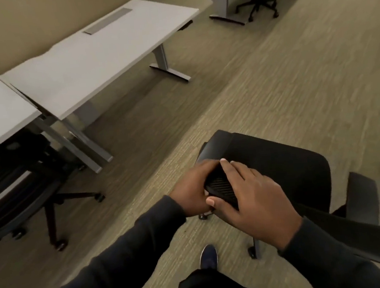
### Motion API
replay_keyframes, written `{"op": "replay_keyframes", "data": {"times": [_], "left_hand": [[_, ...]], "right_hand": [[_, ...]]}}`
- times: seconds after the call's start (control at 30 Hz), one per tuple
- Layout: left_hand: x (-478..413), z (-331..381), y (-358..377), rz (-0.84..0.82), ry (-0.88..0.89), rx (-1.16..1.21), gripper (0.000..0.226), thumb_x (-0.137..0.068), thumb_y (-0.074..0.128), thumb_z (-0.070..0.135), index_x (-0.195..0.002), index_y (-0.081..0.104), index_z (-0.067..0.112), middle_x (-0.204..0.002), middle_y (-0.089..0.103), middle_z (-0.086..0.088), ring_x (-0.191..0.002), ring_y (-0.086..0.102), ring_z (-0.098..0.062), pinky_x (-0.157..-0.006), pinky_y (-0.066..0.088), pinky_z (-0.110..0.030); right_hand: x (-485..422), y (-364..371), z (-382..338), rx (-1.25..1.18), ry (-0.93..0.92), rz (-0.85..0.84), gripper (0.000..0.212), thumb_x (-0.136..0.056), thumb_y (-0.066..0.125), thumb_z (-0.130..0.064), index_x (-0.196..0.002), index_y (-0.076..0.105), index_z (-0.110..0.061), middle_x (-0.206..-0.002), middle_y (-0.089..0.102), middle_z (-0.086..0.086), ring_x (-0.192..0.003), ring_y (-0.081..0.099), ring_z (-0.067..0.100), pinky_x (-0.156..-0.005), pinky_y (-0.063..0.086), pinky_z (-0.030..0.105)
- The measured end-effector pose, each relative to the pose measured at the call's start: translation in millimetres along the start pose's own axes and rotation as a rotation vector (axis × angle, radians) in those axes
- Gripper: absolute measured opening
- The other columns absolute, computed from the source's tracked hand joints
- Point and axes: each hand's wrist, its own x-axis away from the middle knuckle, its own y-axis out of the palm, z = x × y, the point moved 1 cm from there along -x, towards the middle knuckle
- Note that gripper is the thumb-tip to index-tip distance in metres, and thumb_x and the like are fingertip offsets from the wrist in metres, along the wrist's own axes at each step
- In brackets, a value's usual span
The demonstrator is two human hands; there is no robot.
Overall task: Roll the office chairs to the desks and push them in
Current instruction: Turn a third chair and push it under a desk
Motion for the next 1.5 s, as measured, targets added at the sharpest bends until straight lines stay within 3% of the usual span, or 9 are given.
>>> {"op": "replay_keyframes", "data": {"times": [0.13,0.27,0.37,0.5,0.73,1.03,1.17,1.33,1.5], "left_hand": [[5.1,24.4,22.0,0.059,0.03,-0.21,0.053,-0.075,0.077,0.029,-0.125,0.062,0.023,-0.123,0.061,0.005,-0.119,0.052,-0.015,-0.1,0.043,-0.038],[11.5,73.5,66.3,0.138,-0.026,-0.463,0.05,-0.068,0.062,0.054,-0.114,0.061,0.034,-0.109,0.063,0.015,-0.108,0.056,-0.01,-0.103,0.034,-0.033],[10.8,102.2,94.6,0.216,-0.096,-0.473,0.043,-0.067,0.063,0.056,-0.102,0.065,0.029,-0.1,0.066,0.012,-0.1,0.061,-0.013,-0.098,0.035,-0.031],[12.9,127.3,120.9,0.312,-0.196,-0.421,0.04,-0.066,0.066,0.055,-0.09,0.067,0.023,-0.09,0.067,0.007,-0.09,0.064,-0.017,-0.093,0.041,-0.035],[-12.6,154.5,139.7,0.439,-0.287,-0.418,0.04,-0.062,0.063,0.057,-0.082,0.067,0.023,-0.081,0.066,0.009,-0.08,0.065,-0.017,-0.087,0.044,-0.033],[-77.7,138.2,113.7,0.462,-0.405,-0.44,0.033,-0.061,0.071,0.051,-0.078,0.068,0.022,-0.075,0.066,0.009,-0.075,0.064,-0.017,-0.08,0.045,-0.031],[-124.9,123.8,94.6,0.47,-0.443,-0.425,0.033,-0.062,0.07,0.049,-0.079,0.068,0.022,-0.077,0.066,0.007,-0.076,0.064,-0.018,-0.081,0.043,-0.03],[-204.4,99.8,65.8,0.512,-0.456,-0.455,0.034,-0.065,0.068,0.052,-0.079,0.065,0.022,-0.078,0.066,0.006,-0.079,0.063,-0.019,-0.082,0.034,-0.027],[-286.5,72.6,39.3,0.508,-0.477,-0.439,0.041,-0.073,0.059,0.061,-0.091,0.065,0.025,-0.09,0.065,0.008,-0.091,0.061,-0.015,-0.092,0.032,-0.027]], "right_hand": [[37.4,-0.9,46.4,0.055,-0.086,-0.068,0.089,-0.087,0.037,-0.076,-0.154,0.02,-0.02,-0.132,0.054,0.0,-0.111,0.057,0.016,-0.088,0.049,0.032],[76.8,-6.3,83.4,0.083,-0.116,-0.083,0.081,-0.091,0.043,-0.066,-0.153,0.023,-0.019,-0.13,0.055,0.001,-0.109,0.058,0.017,-0.087,0.048,0.032],[105.0,-10.8,111.9,0.126,-0.026,-0.085,0.069,-0.09,0.05,-0.06,-0.143,0.036,-0.018,-0.121,0.059,0.002,-0.104,0.06,0.019,-0.084,0.048,0.034],[121.8,-23.9,140.8,0.157,-0.137,-0.063,0.033,-0.097,0.048,-0.04,-0.121,0.05,-0.019,-0.109,0.062,0.0,-0.095,0.062,0.019,-0.079,0.045,0.033],[101.4,-49.1,189.8,0.182,-0.34,-0.064,0.03,-0.098,0.044,-0.035,-0.12,0.053,-0.017,-0.107,0.064,0.002,-0.091,0.063,0.02,-0.079,0.05,0.035],[23.6,-59.5,215.8,0.229,-0.414,0.038,0.023,-0.082,0.059,-0.037,-0.088,0.06,-0.015,-0.075,0.063,0.003,-0.062,0.061,0.021,-0.056,0.048,0.035],[-28.8,-67.2,233.4,0.227,-0.442,0.029,0.034,-0.084,0.042,-0.044,-0.093,0.06,-0.016,-0.08,0.064,0.003,-0.067,0.062,0.021,-0.06,0.048,0.034],[-116.8,-74.2,266.9,0.256,-0.422,0.035,0.028,-0.078,0.071,-0.04,-0.091,0.06,-0.018,-0.078,0.064,0.001,-0.065,0.061,0.019,-0.059,0.047,0.033],[-210.7,-84.3,302.5,0.3,-0.451,0.035,0.036,-0.078,0.068,-0.044,-0.103,0.061,-0.02,-0.087,0.065,0.0,-0.074,0.063,0.019,-0.065,0.049,0.033]]}}
